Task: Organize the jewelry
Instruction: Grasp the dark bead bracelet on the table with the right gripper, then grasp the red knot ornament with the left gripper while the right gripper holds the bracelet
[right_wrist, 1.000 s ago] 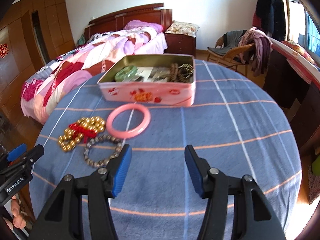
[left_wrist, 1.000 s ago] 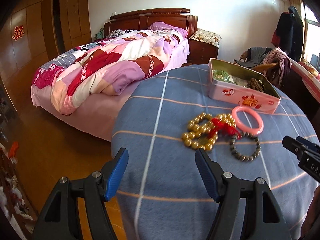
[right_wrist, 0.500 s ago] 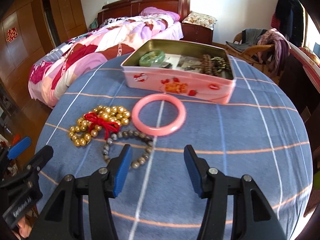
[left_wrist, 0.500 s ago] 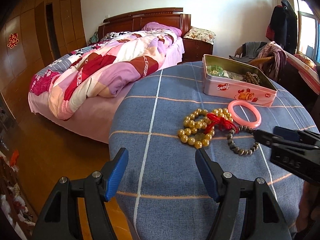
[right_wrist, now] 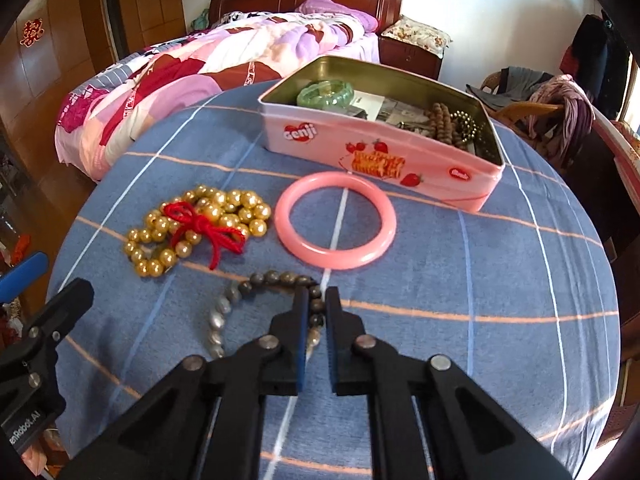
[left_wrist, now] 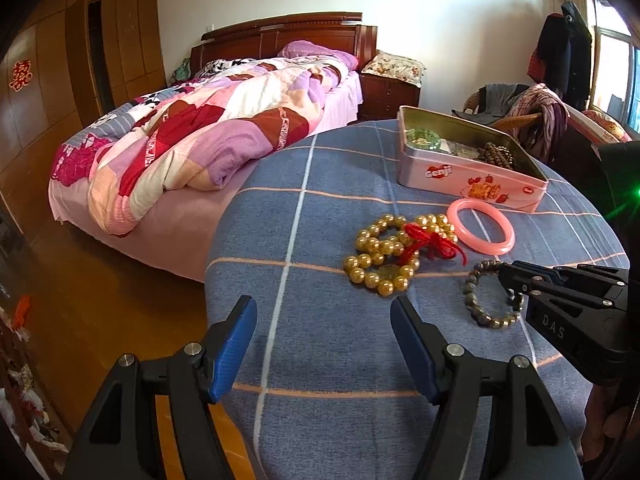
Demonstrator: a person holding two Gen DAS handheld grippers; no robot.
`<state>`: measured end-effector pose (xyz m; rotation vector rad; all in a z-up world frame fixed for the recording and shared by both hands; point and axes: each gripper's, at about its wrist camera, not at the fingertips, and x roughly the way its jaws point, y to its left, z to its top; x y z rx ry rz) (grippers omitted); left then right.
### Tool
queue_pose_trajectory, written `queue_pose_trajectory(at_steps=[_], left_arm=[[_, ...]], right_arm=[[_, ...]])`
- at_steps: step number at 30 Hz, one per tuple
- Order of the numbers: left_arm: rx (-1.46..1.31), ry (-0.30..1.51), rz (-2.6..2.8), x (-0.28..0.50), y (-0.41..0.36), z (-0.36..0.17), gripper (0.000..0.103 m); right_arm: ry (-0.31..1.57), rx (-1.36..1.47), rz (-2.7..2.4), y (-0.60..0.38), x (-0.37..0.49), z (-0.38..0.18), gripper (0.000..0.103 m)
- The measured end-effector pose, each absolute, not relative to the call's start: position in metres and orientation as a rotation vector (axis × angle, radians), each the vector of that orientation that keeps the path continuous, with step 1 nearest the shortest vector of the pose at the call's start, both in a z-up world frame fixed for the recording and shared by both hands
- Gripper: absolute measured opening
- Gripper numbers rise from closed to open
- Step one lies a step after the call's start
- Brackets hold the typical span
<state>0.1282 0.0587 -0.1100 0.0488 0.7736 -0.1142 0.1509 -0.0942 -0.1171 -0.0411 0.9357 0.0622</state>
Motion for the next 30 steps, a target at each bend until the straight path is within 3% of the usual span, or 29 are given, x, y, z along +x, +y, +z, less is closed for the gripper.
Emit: queue_pose_trajectory(at_steps=[17, 19, 22, 25, 30], left_arm=[[0.117, 0.777, -0.312, 0.182, -0.013, -0.106, 0.067], [0.122, 0.816, -0.314, 0.188, -0.016, -0.111, 0.035], [0.078, 0.853, -0.325, 0.191, -0.007, -0.115, 0.009], [0.058, 0.825, -0.349, 0.181, 0.004, -0.108, 0.002], [0.019, 0.767, -0.392, 0.156, 0.022, -0.099, 0.001]], right_arm=[[0.824, 0.126, -0.026, -0.152, 0.13, -0.082, 0.01], [0.829, 0.128, -0.025, -0.154, 0.129, -0.084, 0.01], [0.836, 0.135, -0.018, -0.155, 0.129, -0.087, 0.01], [0.829, 0.147, -0.016, -0.157, 0.128, -0.087, 0.01], [0.776, 0.211, 0.006, -0.167, 0.124, -0.078, 0.01]])
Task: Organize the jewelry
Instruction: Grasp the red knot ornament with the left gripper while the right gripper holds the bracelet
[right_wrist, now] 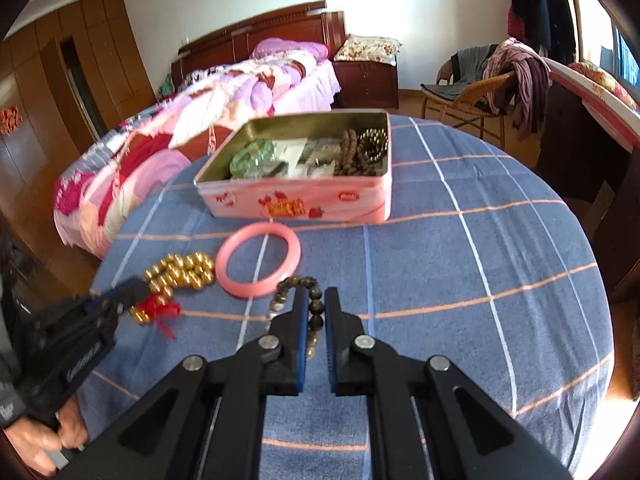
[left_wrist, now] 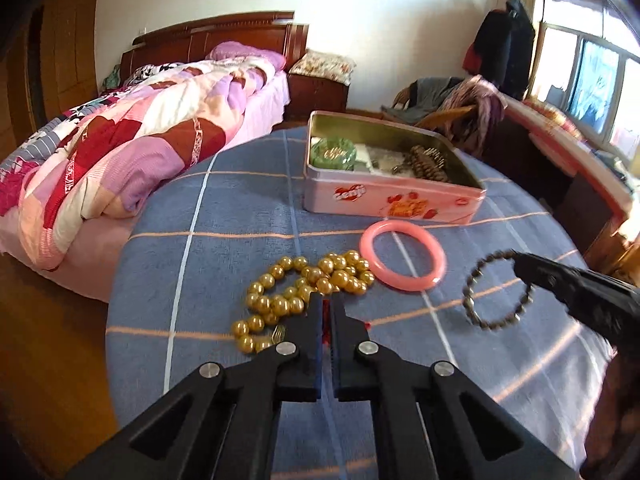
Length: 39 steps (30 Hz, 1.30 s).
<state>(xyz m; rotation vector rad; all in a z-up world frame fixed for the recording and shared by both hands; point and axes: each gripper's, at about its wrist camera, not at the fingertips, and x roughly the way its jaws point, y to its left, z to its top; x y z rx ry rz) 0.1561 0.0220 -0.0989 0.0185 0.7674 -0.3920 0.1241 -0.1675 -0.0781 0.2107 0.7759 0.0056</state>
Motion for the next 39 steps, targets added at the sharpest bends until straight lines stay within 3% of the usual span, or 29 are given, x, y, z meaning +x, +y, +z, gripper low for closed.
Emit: queue_pose_trajectory(at_steps=[21, 39], left_arm=[[-0.053, 0.602, -0.461, 0.137, 0.03, -0.047, 0.001], [-0.064, 0.573, -0.526, 0.149, -0.001, -0.036, 0.001]], right_arm=[[0.65, 0.258, 0.006, -0.187, 0.111, -0.047, 0.01], [0.603, 0.267, -0.038, -0.208, 0.118, -0.035, 0.01]])
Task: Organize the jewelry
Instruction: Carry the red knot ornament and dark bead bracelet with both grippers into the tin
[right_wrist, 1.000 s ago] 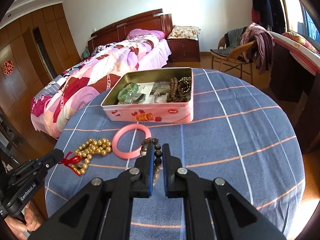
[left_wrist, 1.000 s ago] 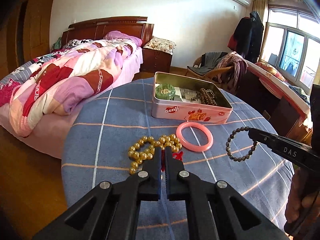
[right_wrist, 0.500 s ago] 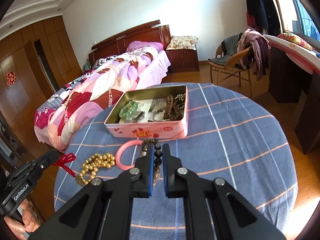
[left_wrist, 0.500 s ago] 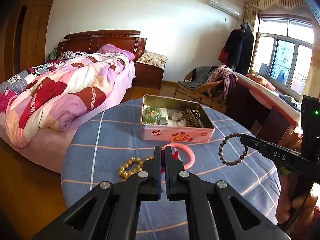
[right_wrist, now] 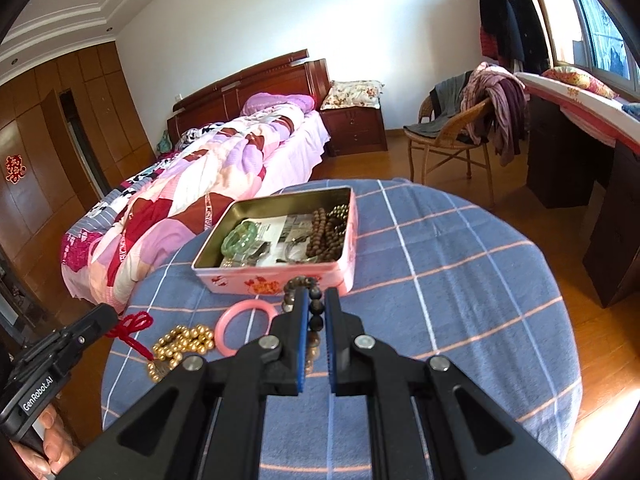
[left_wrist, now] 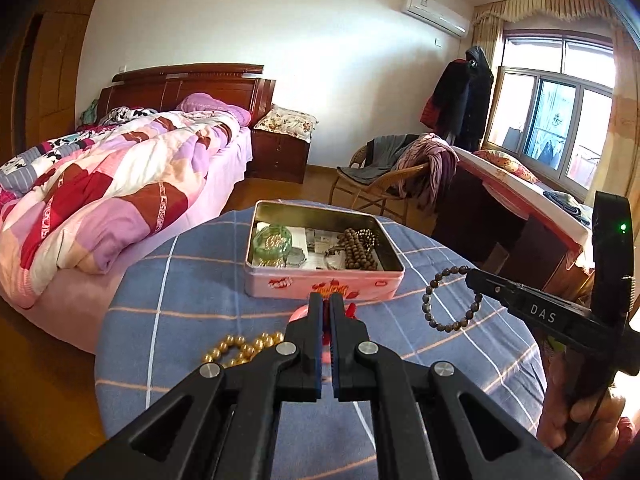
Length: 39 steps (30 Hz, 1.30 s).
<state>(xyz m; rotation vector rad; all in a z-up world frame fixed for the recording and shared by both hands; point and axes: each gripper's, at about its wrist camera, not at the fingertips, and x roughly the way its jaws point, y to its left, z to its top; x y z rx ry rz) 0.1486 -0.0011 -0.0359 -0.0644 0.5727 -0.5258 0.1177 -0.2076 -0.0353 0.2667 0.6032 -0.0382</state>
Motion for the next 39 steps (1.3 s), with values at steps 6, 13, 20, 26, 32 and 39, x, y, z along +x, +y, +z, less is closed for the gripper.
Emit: queue_pose_trajectory(at_steps=[6, 13, 20, 26, 32, 39], left_arm=[[-0.074, 0.535, -0.533, 0.17, -0.013, -0.021, 0.001], [-0.112, 0.51, -0.546, 0.211, -0.031, -0.01, 0.001], [-0.138, 0.518, -0.538, 0.26, -0.055, -0.016, 0.001], [-0.107, 0.563, -0.507, 0.296, -0.071, -0.038, 0.001], [-0.061, 0.648, -0.458, 0.325, -0.086, -0.068, 0.001], [-0.012, 0.711, -0.398, 0.329, -0.098, -0.081, 0.004]], right_arm=[[0.55, 0.245, -0.049, -0.211, 0.137, -0.019, 0.01], [0.514, 0.259, -0.029, -0.214, 0.177, -0.01, 0.01], [0.534, 0.315, -0.019, -0.221, 0.224, -0.024, 0.01], [0.601, 0.361, -0.025, -0.228, 0.257, -0.05, 0.01], [0.684, 0.376, -0.007, -0.232, 0.284, -0.078, 0.01], [0.703, 0.368, -0.017, -0.236, 0.284, -0.087, 0.018]])
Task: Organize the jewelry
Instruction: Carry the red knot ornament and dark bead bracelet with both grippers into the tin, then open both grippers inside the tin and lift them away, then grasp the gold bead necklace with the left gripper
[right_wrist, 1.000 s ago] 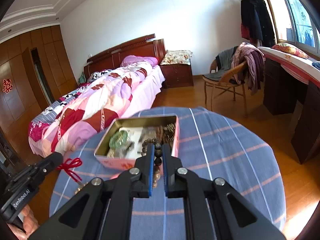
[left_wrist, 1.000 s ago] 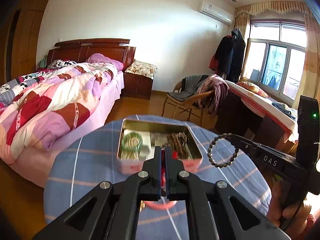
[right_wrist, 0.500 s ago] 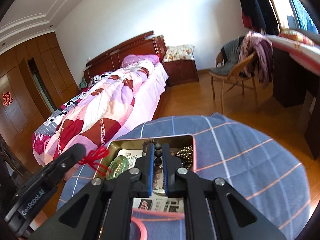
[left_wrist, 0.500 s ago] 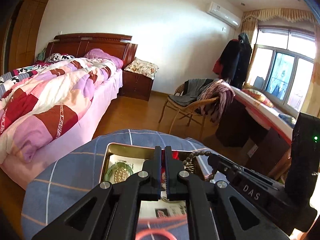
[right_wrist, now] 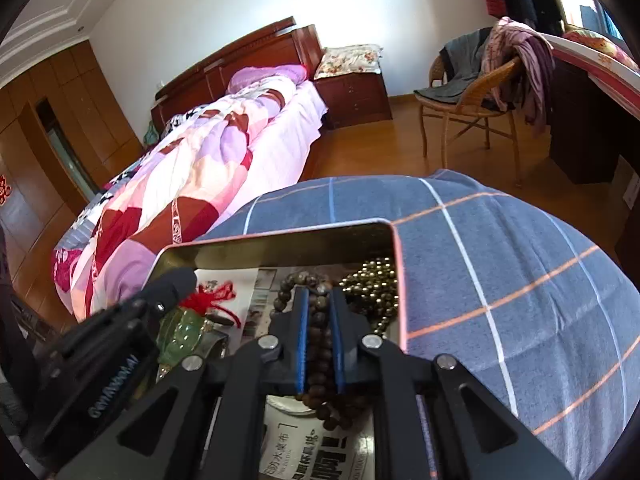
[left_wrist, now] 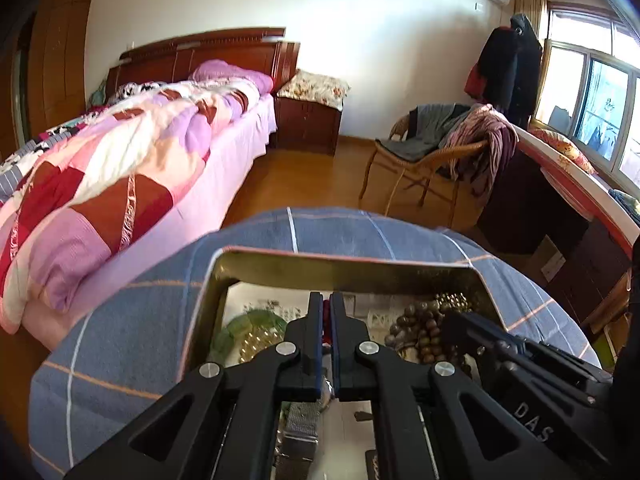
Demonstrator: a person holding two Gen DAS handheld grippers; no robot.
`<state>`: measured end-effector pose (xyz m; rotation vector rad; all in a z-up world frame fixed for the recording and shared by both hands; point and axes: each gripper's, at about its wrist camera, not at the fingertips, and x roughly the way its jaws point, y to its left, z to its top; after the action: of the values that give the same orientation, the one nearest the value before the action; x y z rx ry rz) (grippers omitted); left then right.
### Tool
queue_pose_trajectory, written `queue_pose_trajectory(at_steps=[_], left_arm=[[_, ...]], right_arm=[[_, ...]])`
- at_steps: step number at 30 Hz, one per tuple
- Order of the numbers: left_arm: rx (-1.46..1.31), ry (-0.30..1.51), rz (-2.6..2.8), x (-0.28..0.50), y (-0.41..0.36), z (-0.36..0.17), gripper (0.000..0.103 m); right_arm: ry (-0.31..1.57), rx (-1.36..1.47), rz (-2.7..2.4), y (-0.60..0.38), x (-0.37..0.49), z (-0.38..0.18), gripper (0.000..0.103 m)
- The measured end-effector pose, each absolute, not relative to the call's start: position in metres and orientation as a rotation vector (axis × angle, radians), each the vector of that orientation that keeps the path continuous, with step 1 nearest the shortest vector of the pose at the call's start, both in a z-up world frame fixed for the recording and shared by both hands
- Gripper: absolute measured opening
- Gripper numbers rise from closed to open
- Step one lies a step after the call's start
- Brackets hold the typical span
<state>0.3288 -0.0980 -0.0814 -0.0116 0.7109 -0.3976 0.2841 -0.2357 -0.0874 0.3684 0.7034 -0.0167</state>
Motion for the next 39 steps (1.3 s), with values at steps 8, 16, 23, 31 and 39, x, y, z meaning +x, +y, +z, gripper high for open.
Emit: queue_pose_trajectory(at_steps=[8, 16, 23, 31, 39], left_arm=[[0.006, 0.638, -0.281, 0.302, -0.087, -0.06, 0.077], [0.06, 0.651, -0.236, 0.271, -0.073, -0.061, 0.077], [0.109, 0.655, -0.206, 0.239, -0.066, -0.067, 0.077], [0.112, 0.672, -0.192, 0.208, -0.058, -0.076, 0.077], [0.118, 0.68, -0.164, 0.184, -0.045, -0.082, 0.077]], right_arm=[[0.566, 0.311, -0.132, -0.241, 0.261, -0.064, 0.052], [0.598, 0.268, -0.185, -0.23, 0.227, -0.065, 0.052], [0.626, 0.207, -0.232, -0.22, 0.2, -0.074, 0.052], [0.631, 0.127, -0.253, -0.203, 0.174, -0.076, 0.052], [0.649, 0.082, -0.238, -0.191, 0.153, -0.085, 0.052]])
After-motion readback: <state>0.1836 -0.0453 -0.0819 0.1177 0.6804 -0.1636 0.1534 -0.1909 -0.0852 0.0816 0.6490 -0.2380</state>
